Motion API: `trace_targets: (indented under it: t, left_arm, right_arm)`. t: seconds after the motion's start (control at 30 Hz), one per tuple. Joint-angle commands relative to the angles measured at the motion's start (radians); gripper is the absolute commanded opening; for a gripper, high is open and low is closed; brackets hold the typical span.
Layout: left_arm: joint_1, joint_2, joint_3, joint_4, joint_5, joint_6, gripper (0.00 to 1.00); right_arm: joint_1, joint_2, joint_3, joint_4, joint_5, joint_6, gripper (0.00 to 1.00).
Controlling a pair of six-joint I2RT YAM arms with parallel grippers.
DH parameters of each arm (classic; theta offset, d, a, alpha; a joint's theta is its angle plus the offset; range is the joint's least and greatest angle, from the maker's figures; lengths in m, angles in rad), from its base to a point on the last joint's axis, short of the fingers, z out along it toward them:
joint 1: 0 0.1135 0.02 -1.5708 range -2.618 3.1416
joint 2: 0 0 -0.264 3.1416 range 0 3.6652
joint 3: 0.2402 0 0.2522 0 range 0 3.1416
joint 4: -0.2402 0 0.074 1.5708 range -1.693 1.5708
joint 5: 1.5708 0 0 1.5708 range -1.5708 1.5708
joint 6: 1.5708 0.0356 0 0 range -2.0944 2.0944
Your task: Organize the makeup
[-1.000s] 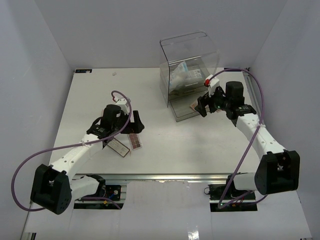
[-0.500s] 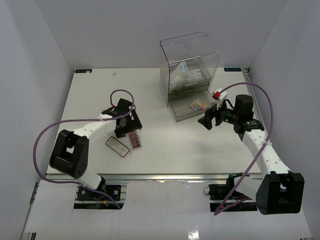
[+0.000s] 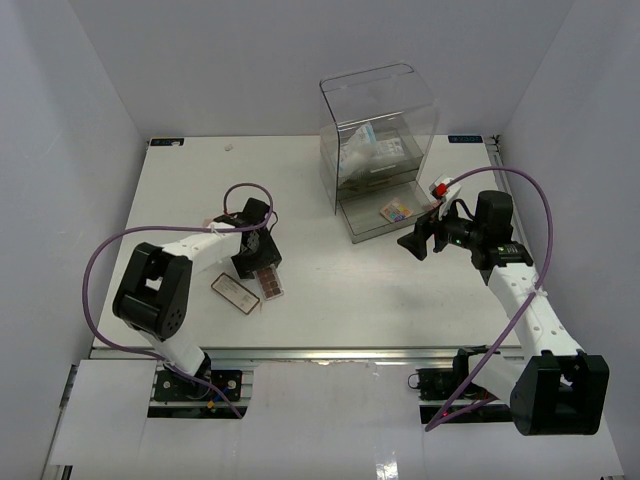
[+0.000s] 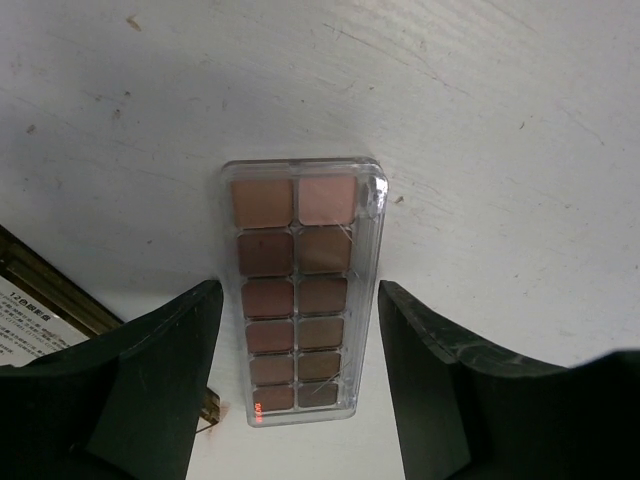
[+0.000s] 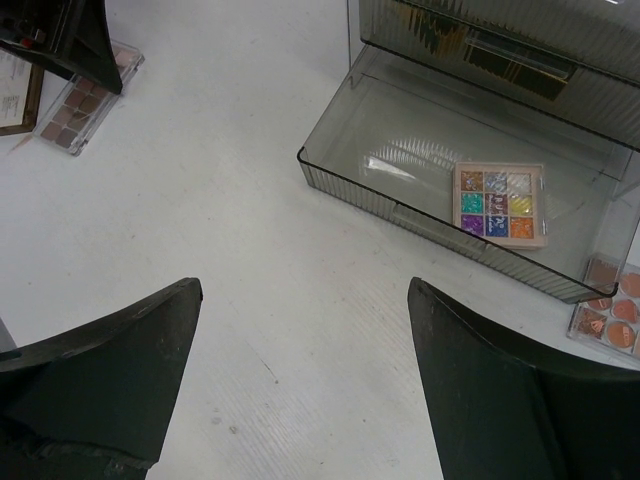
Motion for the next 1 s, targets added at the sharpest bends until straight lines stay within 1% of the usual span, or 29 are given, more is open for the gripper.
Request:
trace_targets:
  t: [0.0, 0.17, 0.23, 0.27, 0.3, 0.43, 0.53, 0.57, 0.67, 0.77, 0.83, 0.97]
  left_arm:
    - [-0.021, 0.038, 0.030, -0.005, -0.009, 0.027, 0.74]
    - [-0.030, 0.071, 0.047, -0.015, -0.006, 0.044, 0.76]
    - [-0.033, 0.068, 0.051, -0.014, -0.005, 0.041, 0.74]
    - [-0.035, 0.066, 0.052, -0.014, -0.005, 0.041, 0.72]
    - [-0.036, 0.063, 0.055, -0.013, -0.004, 0.043, 0.66]
    - [-0.037, 0.013, 0.090, -0.012, 0.004, 0.084, 0.33]
    - [-0.052, -0.051, 0.125, 0.026, 0.059, 0.148, 0.21]
    - [-0.059, -0.074, 0.129, 0.048, 0.069, 0.171, 0.18]
    - [-0.089, -0.156, 0.125, 0.148, 0.193, 0.252, 0.14]
    - [-0.141, -0.195, 0.159, 0.213, 0.218, 0.323, 0.10]
    - [-0.189, -0.179, 0.213, 0.223, 0.220, 0.390, 0.09]
    - [-0.309, -0.099, 0.347, 0.225, 0.207, 0.580, 0.07]
  right_arm:
    - [-0.012, -0.008, -0.004, 0.027, -0.028, 0.013, 0.90]
    - [-0.028, -0.013, -0.006, 0.027, -0.039, 0.019, 0.90]
    - [-0.034, -0.013, -0.006, 0.027, -0.046, 0.022, 0.90]
    - [-0.035, -0.013, -0.006, 0.028, -0.049, 0.023, 0.90]
    - [-0.037, -0.013, -0.007, 0.028, -0.050, 0.023, 0.90]
    - [-0.042, -0.016, -0.007, 0.029, -0.051, 0.024, 0.90]
    - [-0.045, -0.020, -0.007, 0.029, -0.050, 0.024, 0.90]
    - [-0.046, -0.021, -0.007, 0.029, -0.050, 0.023, 0.90]
    - [-0.047, -0.029, -0.007, 0.029, -0.048, 0.023, 0.90]
    - [-0.073, -0.035, -0.008, 0.032, -0.047, 0.023, 0.90]
    - [-0.082, -0.038, -0.009, 0.033, -0.045, 0.024, 0.90]
    - [-0.097, -0.044, -0.010, 0.035, -0.042, 0.024, 0.90]
